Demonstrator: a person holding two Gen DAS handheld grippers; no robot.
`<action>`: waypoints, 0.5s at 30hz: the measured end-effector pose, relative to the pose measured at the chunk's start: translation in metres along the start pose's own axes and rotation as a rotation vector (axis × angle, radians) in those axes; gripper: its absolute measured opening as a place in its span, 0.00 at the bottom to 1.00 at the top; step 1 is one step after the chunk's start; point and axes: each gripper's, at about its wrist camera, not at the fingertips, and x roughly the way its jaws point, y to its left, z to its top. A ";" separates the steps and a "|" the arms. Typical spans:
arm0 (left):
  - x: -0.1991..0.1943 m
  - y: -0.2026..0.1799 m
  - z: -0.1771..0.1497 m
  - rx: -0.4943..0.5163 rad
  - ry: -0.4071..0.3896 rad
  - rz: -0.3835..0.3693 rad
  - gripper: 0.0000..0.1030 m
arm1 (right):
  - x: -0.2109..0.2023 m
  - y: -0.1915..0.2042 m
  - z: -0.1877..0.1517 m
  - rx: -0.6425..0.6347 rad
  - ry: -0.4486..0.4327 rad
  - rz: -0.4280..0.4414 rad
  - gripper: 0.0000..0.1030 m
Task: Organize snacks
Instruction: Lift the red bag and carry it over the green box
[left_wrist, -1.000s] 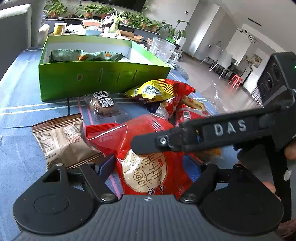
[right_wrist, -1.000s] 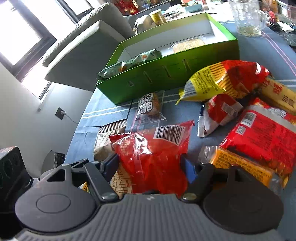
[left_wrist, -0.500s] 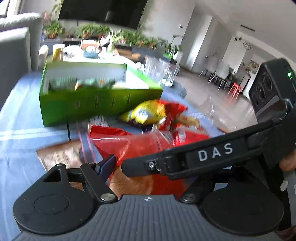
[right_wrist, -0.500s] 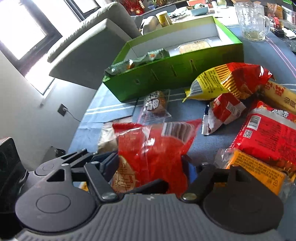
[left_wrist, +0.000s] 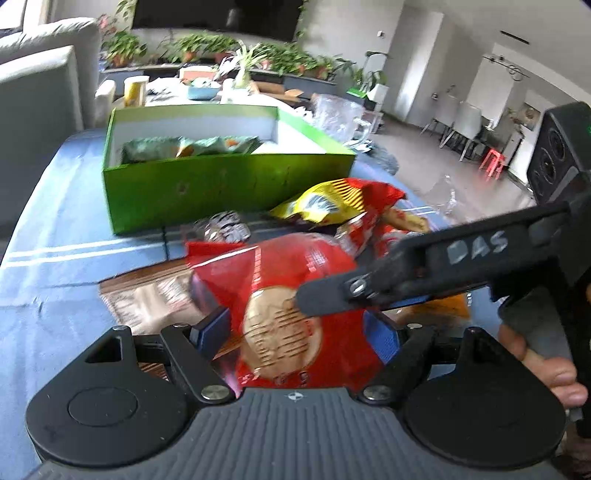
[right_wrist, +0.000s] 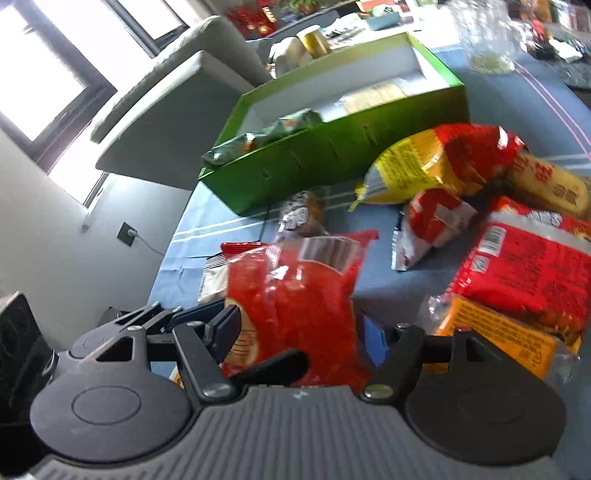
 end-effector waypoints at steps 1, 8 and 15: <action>0.002 0.002 -0.001 -0.009 0.007 0.004 0.80 | 0.001 -0.003 0.001 0.020 0.005 0.006 0.82; 0.011 0.010 -0.005 -0.053 0.021 -0.050 0.78 | 0.010 0.007 0.000 -0.021 0.016 -0.007 0.89; -0.010 -0.010 -0.002 0.056 -0.061 -0.030 0.66 | 0.013 0.027 -0.009 -0.140 0.002 0.031 0.78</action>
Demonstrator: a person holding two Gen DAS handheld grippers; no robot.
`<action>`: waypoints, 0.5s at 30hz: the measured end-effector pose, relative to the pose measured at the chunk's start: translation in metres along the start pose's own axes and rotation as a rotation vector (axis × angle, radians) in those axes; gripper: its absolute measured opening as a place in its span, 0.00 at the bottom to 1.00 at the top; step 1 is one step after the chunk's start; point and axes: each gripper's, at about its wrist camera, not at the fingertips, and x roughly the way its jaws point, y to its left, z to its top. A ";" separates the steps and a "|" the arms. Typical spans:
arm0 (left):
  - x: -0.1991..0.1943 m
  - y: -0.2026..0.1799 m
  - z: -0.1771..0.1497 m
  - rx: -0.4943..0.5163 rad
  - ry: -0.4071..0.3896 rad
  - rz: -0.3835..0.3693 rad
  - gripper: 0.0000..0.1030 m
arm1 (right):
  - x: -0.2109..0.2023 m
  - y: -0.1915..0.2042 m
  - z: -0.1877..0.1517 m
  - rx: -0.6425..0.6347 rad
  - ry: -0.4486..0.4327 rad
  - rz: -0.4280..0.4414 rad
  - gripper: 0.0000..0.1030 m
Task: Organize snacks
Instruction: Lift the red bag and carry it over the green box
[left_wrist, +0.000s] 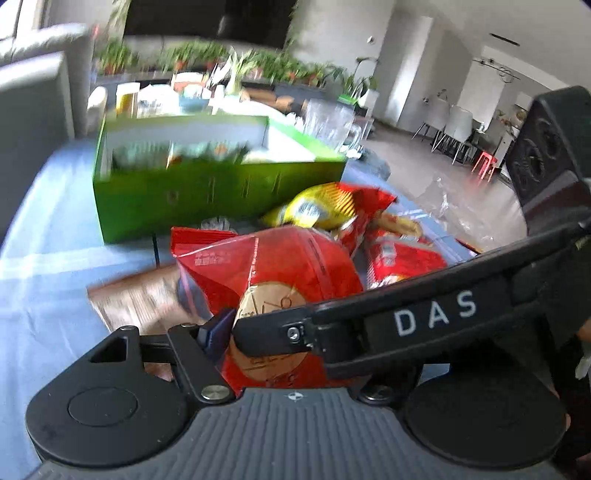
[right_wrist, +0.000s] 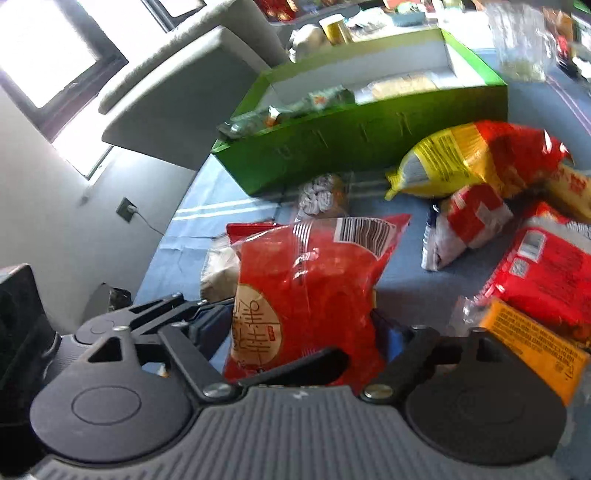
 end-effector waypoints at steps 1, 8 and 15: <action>-0.004 -0.002 0.003 0.014 -0.017 0.002 0.66 | -0.005 0.001 0.000 0.005 -0.015 0.018 0.78; -0.026 -0.011 0.041 0.087 -0.125 0.013 0.66 | -0.043 0.018 0.019 -0.061 -0.143 0.030 0.76; -0.019 0.002 0.089 0.100 -0.187 0.053 0.67 | -0.048 0.029 0.068 -0.091 -0.193 0.033 0.76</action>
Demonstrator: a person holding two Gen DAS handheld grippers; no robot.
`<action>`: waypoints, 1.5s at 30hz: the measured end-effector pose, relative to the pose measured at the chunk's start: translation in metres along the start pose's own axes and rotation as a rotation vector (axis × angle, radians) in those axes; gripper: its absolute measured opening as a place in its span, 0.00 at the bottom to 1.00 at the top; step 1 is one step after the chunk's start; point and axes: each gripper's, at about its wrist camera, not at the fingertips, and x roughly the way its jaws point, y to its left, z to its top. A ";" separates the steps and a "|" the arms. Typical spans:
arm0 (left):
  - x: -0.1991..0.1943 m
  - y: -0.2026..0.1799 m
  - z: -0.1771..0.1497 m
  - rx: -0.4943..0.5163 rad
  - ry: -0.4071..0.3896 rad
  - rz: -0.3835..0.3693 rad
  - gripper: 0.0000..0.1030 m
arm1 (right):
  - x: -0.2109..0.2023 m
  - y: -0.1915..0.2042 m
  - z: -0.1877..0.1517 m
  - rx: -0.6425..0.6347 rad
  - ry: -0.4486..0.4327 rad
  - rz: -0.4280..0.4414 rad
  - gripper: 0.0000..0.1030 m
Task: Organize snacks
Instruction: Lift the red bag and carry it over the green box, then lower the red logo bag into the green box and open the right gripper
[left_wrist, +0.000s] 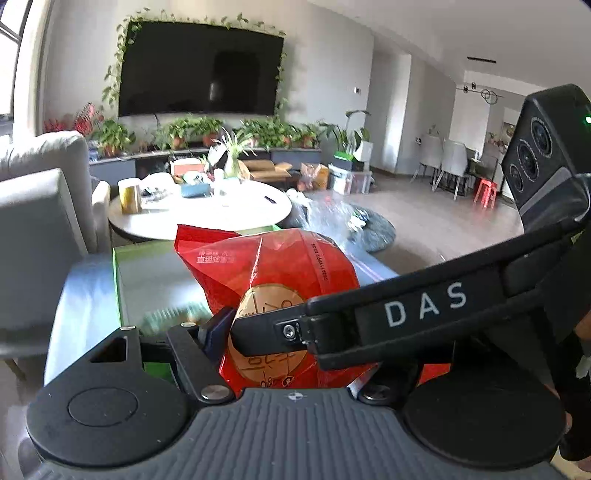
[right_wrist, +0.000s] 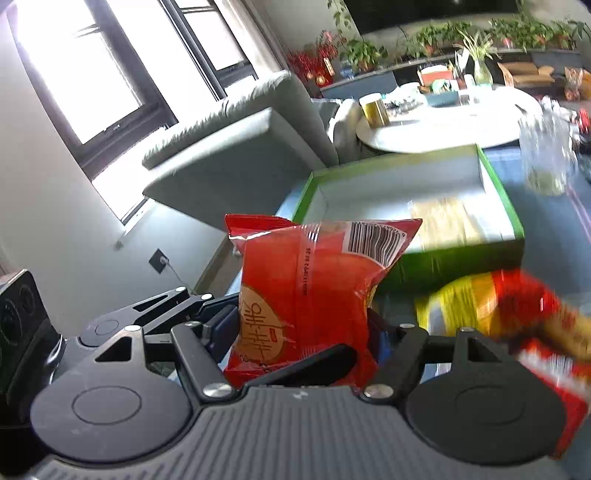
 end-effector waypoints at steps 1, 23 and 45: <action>0.004 0.004 0.005 0.000 -0.006 0.004 0.67 | 0.006 0.000 0.007 -0.003 -0.003 0.000 0.76; 0.125 0.106 0.050 -0.074 0.062 0.108 0.66 | 0.118 -0.041 0.096 0.025 0.055 -0.008 0.76; 0.091 0.112 0.037 -0.191 0.052 0.162 0.73 | 0.051 -0.086 0.077 0.079 0.022 -0.175 0.77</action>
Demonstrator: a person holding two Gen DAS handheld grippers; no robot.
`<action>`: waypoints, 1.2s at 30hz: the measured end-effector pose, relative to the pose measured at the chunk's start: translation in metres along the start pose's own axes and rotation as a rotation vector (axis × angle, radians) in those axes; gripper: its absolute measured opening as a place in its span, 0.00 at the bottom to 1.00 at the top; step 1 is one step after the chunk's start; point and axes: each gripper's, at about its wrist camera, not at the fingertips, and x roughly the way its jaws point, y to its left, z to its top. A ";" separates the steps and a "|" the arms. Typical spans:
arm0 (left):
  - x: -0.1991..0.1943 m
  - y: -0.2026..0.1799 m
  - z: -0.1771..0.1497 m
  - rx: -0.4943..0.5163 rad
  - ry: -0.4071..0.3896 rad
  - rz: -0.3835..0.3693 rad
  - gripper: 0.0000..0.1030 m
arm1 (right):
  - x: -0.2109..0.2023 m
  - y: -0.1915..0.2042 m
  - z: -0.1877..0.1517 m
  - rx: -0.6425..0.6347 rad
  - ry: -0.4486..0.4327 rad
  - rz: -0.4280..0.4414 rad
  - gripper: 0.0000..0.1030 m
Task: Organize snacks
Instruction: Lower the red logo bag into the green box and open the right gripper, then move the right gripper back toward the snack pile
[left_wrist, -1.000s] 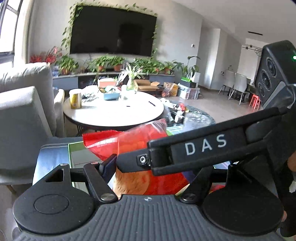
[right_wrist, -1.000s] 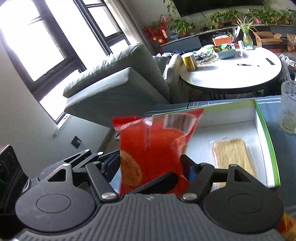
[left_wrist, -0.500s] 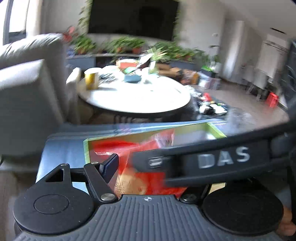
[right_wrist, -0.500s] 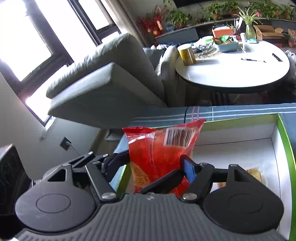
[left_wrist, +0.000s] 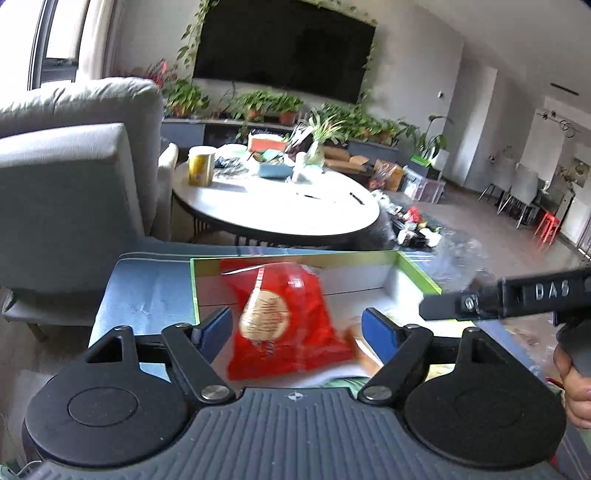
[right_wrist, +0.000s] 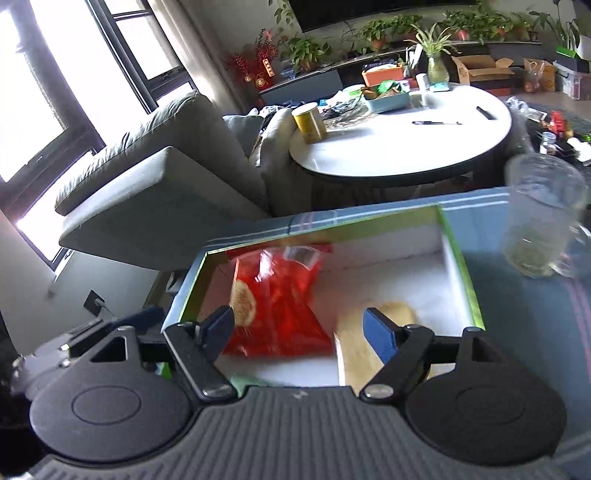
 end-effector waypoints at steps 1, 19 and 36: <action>-0.006 -0.004 -0.003 0.005 -0.004 -0.006 0.73 | -0.008 -0.004 -0.006 -0.006 -0.001 -0.012 0.77; -0.081 -0.037 -0.084 -0.058 0.019 -0.024 0.74 | -0.011 -0.052 -0.072 0.150 0.107 -0.028 0.78; -0.092 -0.014 -0.101 -0.148 0.019 0.014 0.74 | -0.043 -0.001 -0.121 0.104 0.092 0.180 0.77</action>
